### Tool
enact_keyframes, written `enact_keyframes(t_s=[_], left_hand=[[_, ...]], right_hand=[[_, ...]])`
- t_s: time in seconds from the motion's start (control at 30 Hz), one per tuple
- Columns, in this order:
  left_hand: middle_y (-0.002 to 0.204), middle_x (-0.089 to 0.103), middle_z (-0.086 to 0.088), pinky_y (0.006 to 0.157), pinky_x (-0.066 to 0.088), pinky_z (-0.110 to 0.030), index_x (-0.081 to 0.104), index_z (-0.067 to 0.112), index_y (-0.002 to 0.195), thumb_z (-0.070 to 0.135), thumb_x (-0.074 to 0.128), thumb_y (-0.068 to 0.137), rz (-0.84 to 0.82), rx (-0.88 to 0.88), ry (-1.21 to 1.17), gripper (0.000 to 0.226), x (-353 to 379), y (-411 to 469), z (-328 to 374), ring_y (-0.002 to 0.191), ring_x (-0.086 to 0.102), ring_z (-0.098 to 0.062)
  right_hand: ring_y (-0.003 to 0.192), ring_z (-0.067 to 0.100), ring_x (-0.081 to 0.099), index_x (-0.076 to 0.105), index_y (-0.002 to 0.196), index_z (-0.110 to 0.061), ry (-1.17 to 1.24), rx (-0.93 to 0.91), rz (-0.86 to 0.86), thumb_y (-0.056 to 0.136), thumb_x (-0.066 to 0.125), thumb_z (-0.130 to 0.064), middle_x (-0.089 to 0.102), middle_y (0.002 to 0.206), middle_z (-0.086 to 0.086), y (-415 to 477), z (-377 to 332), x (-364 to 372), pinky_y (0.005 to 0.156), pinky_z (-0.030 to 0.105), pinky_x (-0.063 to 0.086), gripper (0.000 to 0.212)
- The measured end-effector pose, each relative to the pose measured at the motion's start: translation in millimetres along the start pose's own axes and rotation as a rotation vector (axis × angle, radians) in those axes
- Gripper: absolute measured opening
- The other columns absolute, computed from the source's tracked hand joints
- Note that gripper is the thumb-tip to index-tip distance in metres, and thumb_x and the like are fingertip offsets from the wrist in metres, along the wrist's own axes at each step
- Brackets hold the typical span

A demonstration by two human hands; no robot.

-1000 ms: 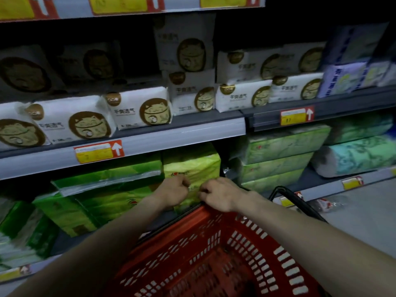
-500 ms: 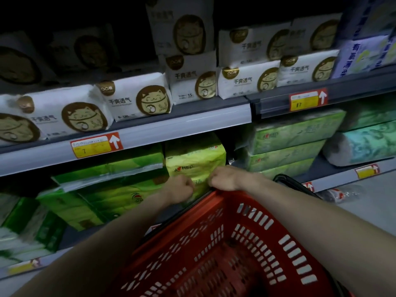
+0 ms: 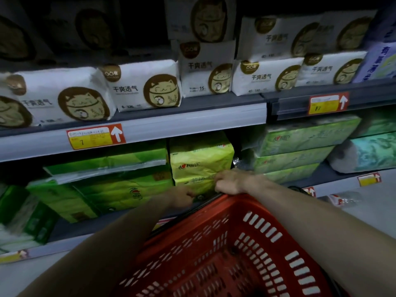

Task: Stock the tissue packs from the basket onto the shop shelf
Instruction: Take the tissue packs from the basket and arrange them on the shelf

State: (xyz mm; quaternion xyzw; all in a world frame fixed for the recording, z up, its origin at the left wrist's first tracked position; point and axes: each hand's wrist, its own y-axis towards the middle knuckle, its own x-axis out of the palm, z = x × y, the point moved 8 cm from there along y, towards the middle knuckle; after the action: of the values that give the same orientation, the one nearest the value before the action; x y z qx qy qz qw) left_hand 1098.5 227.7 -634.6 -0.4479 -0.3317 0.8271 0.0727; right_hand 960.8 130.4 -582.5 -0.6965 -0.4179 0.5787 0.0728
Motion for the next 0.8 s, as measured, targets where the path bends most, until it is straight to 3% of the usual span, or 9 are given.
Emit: enact_keyframes(t_s=[0.1,0.17,0.27,0.33,0.4,0.5,0.57,0.67,0.8], left_hand=[[0.103,0.057,-0.012,0.067,0.042,-0.034,0.059,0.021,0.114,0.019,0.046,0.101,-0.131,-0.037,-0.02,0.019,-4.4,-12.8,7.0,0.072,0.052,-0.022],[0.09,0.053,-0.009,0.057,0.036,-0.028,0.056,0.025,0.11,0.019,0.049,0.101,-0.136,-0.037,-0.106,0.013,-18.3,-24.0,22.8,0.059,0.045,-0.018],[0.104,0.072,-0.005,0.066,0.05,-0.033,0.065,0.028,0.124,0.02,0.058,0.098,-0.01,0.082,-0.217,0.028,-42.5,-36.8,66.4,0.074,0.066,-0.023],[0.106,0.076,-0.007,0.075,0.057,-0.037,0.071,0.032,0.115,0.022,0.062,0.096,0.113,0.179,-0.216,0.024,-55.8,-43.3,101.9,0.088,0.072,-0.027],[0.107,0.076,-0.004,0.084,0.056,-0.036,0.075,0.029,0.114,0.02,0.063,0.096,0.228,0.275,-0.201,0.023,-65.1,-47.7,137.9,0.097,0.071,-0.023],[0.106,0.078,0.004,0.093,0.055,-0.032,0.076,0.029,0.112,0.017,0.062,0.095,0.369,0.352,-0.153,0.025,-71.7,-49.8,186.6,0.1,0.071,-0.015],[0.104,0.079,0.001,0.089,0.054,-0.03,0.076,0.029,0.113,0.018,0.062,0.095,0.377,0.335,-0.11,0.025,-65.4,-43.1,205.7,0.098,0.072,-0.018],[0.115,0.075,-0.002,0.086,0.048,-0.025,0.074,0.025,0.122,0.021,0.063,0.094,0.368,0.287,-0.038,0.03,-49.9,-25.6,221.4,0.112,0.068,-0.022],[0.12,0.072,0.003,0.091,0.044,-0.019,0.072,0.026,0.129,0.026,0.065,0.093,0.313,0.283,-0.042,0.037,-32.1,-7.2,231.6,0.116,0.064,-0.013]], right_hand=[[0.119,0.038,0.061,0.069,0.104,-0.022,0.018,-0.028,0.079,0.081,0.043,-0.045,0.062,0.135,0.012,-5.7,8.7,-9.6,0.105,0.046,0.05,0.042],[0.115,0.037,0.064,0.069,0.102,-0.019,0.097,-0.035,0.16,0.079,0.042,-0.045,0.065,0.13,0.014,-12.0,23.2,-19.3,0.1,0.042,0.053,0.044],[0.114,0.037,0.067,0.074,0.101,-0.017,0.242,-0.032,0.302,0.085,0.048,-0.048,0.072,0.122,0.015,-36.8,52.8,-41.2,0.095,0.04,0.055,0.043],[0.108,0.037,0.068,0.077,0.099,-0.009,0.409,0.006,0.392,0.093,0.057,-0.038,0.074,0.113,0.02,-48.4,82.2,-56.1,0.087,0.038,0.055,0.036],[0.106,0.039,0.069,0.074,0.101,0.001,0.671,0.082,0.46,0.093,0.058,-0.022,0.073,0.112,0.022,-45.9,115.3,-66.7,0.083,0.038,0.054,0.029],[0.102,0.044,0.072,0.063,0.096,0.0,1.248,0.207,0.524,0.086,0.049,-0.024,0.072,0.12,0.025,-26.0,163.9,-71.9,0.09,0.053,0.062,0.03],[0.104,0.041,0.066,0.06,0.119,-0.004,1.497,0.282,0.512,0.097,0.044,-0.032,0.065,0.131,0.019,-13.6,190.3,-66.3,0.091,0.055,0.06,0.039],[0.139,0.042,0.049,0.019,0.167,-0.035,1.693,0.272,0.587,0.105,0.036,-0.061,0.037,0.167,0.007,-15.3,219.7,-72.1,0.111,0.064,0.044,0.069],[0.153,0.046,0.033,-0.011,0.16,-0.057,1.706,0.132,0.594,0.099,0.038,-0.076,0.01,0.176,-0.006,-4.6,230.7,-91.6,0.107,0.077,0.041,0.081]])
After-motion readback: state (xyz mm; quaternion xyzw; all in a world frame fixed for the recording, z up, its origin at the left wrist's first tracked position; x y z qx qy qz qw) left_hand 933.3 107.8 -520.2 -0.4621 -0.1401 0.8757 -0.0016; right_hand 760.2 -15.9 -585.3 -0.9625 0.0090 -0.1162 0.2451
